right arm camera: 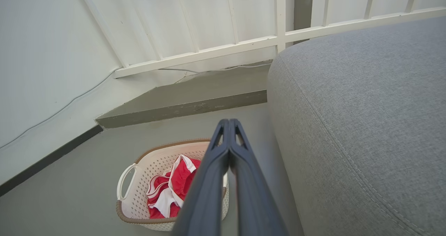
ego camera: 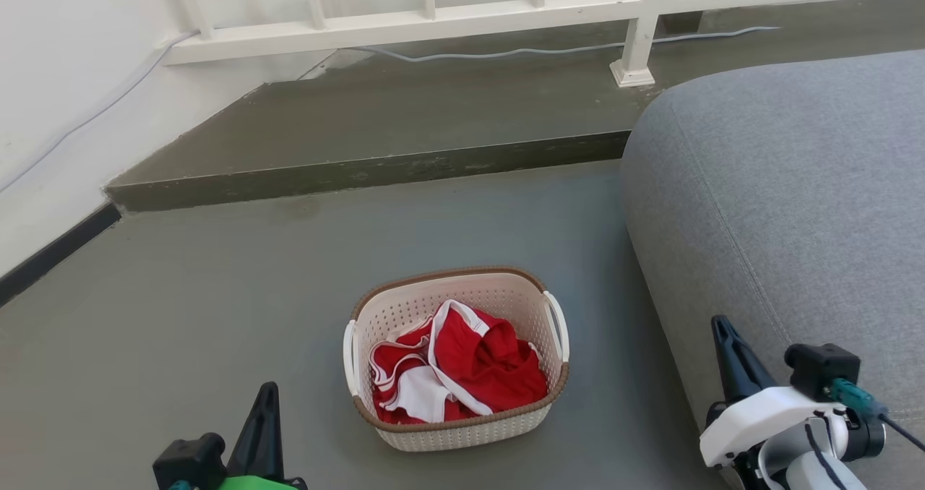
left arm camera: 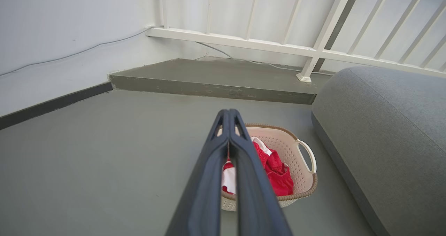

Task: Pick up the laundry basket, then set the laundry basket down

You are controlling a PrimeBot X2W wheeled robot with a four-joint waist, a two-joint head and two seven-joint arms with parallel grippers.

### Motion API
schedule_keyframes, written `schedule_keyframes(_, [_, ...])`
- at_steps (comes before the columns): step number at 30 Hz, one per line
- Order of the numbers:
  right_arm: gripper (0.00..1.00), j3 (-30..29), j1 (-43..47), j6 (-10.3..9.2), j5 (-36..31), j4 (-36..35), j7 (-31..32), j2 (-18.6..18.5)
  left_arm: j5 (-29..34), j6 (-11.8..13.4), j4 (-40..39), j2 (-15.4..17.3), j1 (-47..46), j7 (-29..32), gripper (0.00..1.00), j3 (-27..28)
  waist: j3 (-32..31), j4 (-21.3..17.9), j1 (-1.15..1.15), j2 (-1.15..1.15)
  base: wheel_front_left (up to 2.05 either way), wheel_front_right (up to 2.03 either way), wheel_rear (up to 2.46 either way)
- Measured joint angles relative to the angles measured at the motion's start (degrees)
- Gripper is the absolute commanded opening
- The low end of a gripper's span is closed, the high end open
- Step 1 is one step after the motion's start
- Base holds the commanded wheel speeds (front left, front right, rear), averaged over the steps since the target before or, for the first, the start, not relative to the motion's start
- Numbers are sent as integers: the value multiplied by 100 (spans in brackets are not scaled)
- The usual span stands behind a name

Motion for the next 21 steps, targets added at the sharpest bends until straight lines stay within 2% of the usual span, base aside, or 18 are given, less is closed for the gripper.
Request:
schedule_keyframes(8, [0, -187, -5, 82, 833, -12, 198, 40, -809, -127, -9, -10, -4, 169, 0, 140, 15, 30, 0, 0, 0, 0, 0])
schedule_keyframes(21, [0, -513, -40, 231, 1783, -30, 493, 162, -1788, -238, 34, -21, -28, 410, 0, 381, 39, 78, 0, 0, 0, 0, 0])
